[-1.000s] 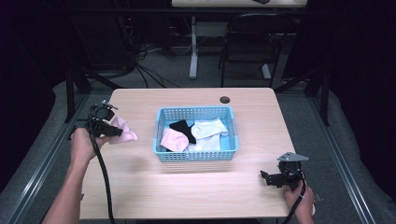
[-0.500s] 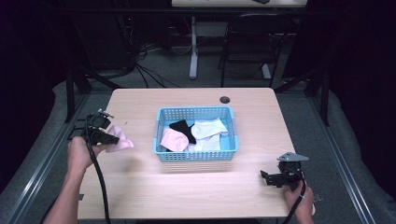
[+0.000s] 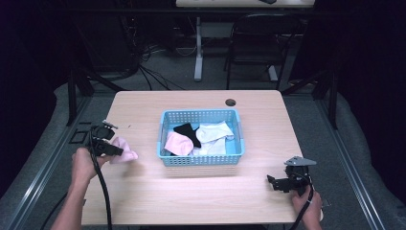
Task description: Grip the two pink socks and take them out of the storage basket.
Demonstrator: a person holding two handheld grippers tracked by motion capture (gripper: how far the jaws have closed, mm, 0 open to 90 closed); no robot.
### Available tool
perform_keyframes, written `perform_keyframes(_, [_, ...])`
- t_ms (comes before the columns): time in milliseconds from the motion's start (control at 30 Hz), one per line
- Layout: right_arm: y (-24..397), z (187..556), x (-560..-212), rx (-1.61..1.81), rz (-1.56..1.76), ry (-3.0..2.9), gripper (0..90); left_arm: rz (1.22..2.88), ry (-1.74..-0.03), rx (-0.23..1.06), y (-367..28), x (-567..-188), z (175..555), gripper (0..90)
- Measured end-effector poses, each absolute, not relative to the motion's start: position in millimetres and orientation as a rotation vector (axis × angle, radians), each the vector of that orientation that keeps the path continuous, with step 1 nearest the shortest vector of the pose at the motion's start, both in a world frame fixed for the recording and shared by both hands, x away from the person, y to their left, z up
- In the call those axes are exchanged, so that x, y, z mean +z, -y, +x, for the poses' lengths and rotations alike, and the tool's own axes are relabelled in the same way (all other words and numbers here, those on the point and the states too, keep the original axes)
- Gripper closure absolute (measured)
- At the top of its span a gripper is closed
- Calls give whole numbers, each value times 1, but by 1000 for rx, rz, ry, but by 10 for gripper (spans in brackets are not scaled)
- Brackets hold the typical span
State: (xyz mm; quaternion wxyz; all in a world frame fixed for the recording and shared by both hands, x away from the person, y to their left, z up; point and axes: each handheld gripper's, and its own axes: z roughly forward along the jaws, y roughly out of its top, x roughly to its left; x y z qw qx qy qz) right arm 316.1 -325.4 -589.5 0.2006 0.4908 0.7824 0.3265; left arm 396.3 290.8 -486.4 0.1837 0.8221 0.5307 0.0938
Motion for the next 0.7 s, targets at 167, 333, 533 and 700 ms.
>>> perform_keyframes(167, [325,316,-589,913,1371,-2187,0,2317,-1501,251,-291,-497,395,801])
perform_keyframes(333, [325,316,-589,913,1372,-2187,0,2319,-1515,228,-291,-506,395,801])
perform_keyframes(533, [325,316,-589,913,1371,-2187,0,2323,-1539,215,-293,-516,396,801])
perform_keyframes(700, [325,316,-590,913,1372,-2186,0,2329,-1554,199,-296,-522,396,799])
